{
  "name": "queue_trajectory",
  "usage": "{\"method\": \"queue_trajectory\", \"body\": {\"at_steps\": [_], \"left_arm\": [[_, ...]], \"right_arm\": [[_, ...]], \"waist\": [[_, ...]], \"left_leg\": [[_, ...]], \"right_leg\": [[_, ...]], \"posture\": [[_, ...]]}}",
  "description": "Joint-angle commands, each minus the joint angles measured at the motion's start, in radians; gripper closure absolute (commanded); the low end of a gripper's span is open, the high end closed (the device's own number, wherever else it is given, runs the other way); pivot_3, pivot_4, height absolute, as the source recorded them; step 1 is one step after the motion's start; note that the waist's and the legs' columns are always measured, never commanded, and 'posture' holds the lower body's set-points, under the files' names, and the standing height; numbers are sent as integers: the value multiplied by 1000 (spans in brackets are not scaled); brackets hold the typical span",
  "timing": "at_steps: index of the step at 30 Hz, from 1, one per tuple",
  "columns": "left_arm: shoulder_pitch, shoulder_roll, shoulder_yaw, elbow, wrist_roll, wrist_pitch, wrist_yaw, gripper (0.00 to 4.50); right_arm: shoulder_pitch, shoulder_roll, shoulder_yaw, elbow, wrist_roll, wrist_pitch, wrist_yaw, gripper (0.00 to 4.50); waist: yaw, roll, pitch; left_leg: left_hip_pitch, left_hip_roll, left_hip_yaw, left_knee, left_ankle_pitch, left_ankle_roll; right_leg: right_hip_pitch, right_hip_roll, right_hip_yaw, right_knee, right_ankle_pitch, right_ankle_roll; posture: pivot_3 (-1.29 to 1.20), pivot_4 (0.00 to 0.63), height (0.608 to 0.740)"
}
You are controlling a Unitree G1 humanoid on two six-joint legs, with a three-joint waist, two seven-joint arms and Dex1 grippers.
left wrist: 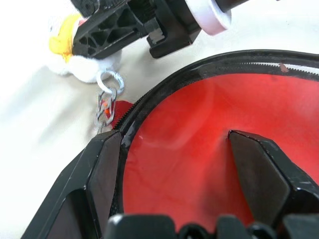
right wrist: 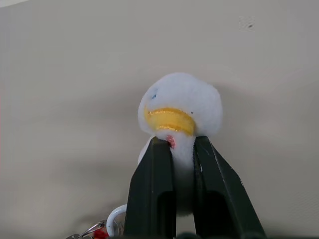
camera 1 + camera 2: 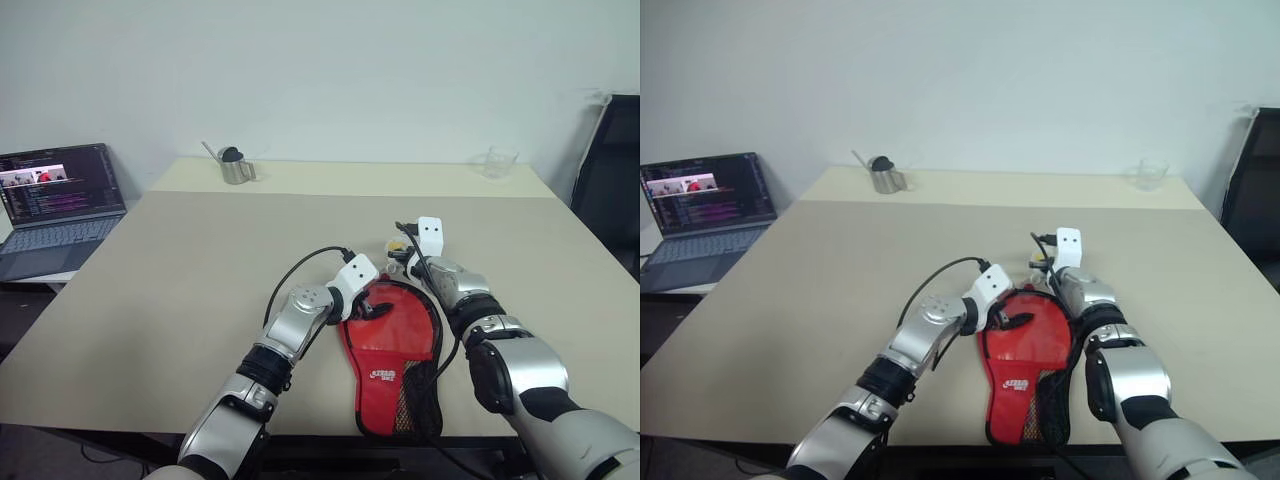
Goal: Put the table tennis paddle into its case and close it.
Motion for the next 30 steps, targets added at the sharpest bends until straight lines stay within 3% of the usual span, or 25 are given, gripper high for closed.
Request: {"method": "queue_trajectory", "body": {"at_steps": [1, 30], "left_arm": [[29, -1, -50, 51, 31, 16, -21, 766], [34, 11, -83, 92, 44, 46, -59, 766]], "right_arm": [[11, -69, -15, -79, -11, 3, -14, 4456], [417, -280, -59, -759, 14, 387, 47, 4457]], "waist": [[6, 0, 0], [30, 5, -4]], "left_leg": [[0, 0, 0, 0, 0, 0], [-3, 0, -2, -1, 0, 1]], "right_leg": [[0, 0, 0, 0, 0, 0], [2, 0, -2, -9, 1, 3]], "posture": [[0, 150, 740], [0, 150, 740]]}}
